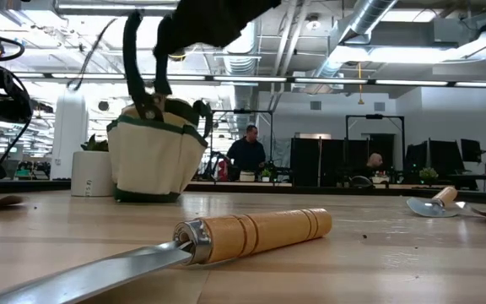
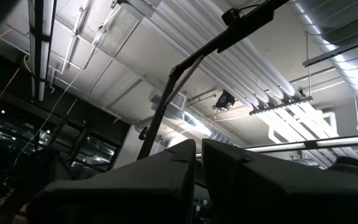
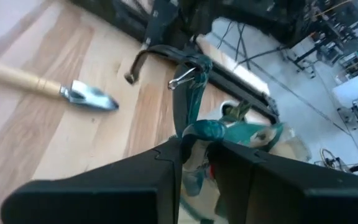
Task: Pick & Place Garden tools in Gardening bag
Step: Put the shear scissors into the gardening bag
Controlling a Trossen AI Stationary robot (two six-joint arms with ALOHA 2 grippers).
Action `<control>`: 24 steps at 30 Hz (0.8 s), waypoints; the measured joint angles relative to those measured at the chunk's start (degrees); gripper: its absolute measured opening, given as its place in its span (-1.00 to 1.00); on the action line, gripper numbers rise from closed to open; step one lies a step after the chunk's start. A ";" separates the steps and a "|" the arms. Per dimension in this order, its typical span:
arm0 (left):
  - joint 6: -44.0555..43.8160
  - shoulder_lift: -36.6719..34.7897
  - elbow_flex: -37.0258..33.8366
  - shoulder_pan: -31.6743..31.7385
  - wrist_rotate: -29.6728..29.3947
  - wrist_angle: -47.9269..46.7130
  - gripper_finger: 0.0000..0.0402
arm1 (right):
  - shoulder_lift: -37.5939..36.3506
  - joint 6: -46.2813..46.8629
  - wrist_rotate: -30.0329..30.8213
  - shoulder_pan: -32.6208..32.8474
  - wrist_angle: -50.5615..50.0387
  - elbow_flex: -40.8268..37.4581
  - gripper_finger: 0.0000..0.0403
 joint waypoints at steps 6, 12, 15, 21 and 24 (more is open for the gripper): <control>0.00 0.00 0.01 0.01 0.02 0.01 -0.91 | -0.09 0.05 -0.15 -1.17 0.33 0.01 -0.71; 0.00 0.00 -0.01 -0.01 0.02 -0.01 -0.91 | -0.09 1.96 -4.60 -3.42 0.17 0.01 -0.71; 0.00 0.00 0.00 -0.01 0.03 0.00 -0.91 | -0.09 3.06 -6.20 -4.55 0.18 0.01 -0.71; 0.00 0.00 0.00 -0.01 0.04 -0.01 -0.91 | -0.09 3.77 -9.65 -6.41 0.15 0.01 -0.71; 0.00 0.00 -0.01 -0.01 0.04 -0.03 -0.91 | -0.09 3.90 -10.62 -7.10 0.14 0.01 -0.71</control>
